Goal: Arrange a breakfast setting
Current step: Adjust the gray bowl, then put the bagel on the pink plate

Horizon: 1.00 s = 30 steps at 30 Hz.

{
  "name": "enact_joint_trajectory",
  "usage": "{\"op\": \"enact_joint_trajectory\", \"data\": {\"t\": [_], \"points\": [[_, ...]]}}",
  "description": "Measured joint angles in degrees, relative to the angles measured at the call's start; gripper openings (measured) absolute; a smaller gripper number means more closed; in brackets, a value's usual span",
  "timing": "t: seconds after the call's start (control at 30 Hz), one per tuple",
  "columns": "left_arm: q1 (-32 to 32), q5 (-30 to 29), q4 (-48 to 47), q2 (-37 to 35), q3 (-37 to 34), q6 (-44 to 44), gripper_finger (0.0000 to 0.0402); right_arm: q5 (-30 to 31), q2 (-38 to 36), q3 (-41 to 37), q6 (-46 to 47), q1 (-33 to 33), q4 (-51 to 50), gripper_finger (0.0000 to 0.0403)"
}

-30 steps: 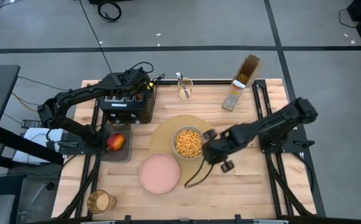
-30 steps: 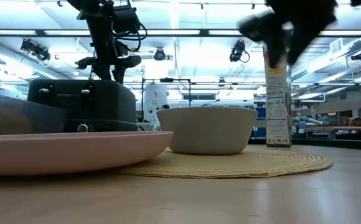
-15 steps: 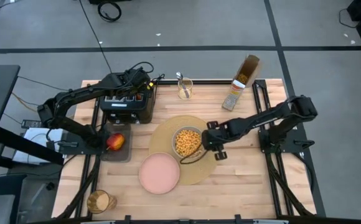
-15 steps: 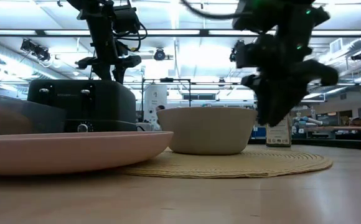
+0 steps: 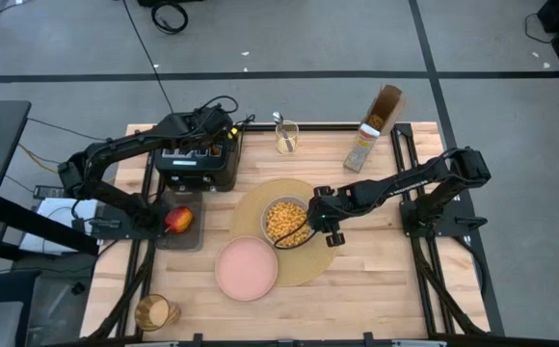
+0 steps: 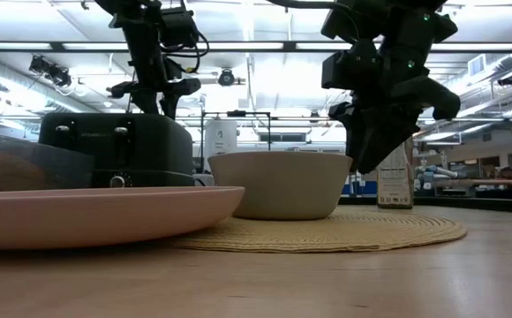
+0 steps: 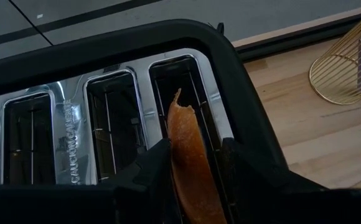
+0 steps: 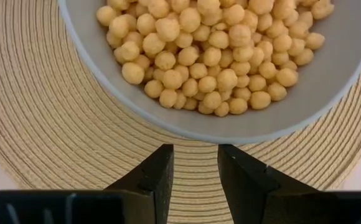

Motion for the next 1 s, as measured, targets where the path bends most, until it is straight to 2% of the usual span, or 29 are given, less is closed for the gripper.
{"op": "enact_joint_trajectory", "data": {"t": [0.13,0.33,0.5,0.63,0.77,1.0], "points": [[0.0,0.62,-0.69,0.0,0.26,0.02,0.0149,-0.38,-1.68,0.37,1.08,0.02,-2.37,0.0133],[0.22,1.9,-4.27,0.02,4.75,-1.41,0.0149,-0.41,-6.91,4.54,5.93,0.07,-11.74,0.0132],[1.18,1.81,-4.81,0.0,6.23,-4.79,0.0149,-0.35,-11.96,5.07,13.32,0.14,-13.1,0.0132],[2.91,4.98,-7.32,0.69,6.22,-6.56,0.0149,2.22,-14.65,5.07,17.39,1.32,-14.49,0.0132],[4.39,6.97,-7.85,1.7,6.14,-7.67,0.0149,4.57,-15.41,5.07,18.56,3.06,-15.29,0.0132],[4.13,7.32,-6.72,3.09,6.2,-7.94,0.0149,4.62,-13.96,5.09,19.88,4.52,-14.45,0.0132]]}}
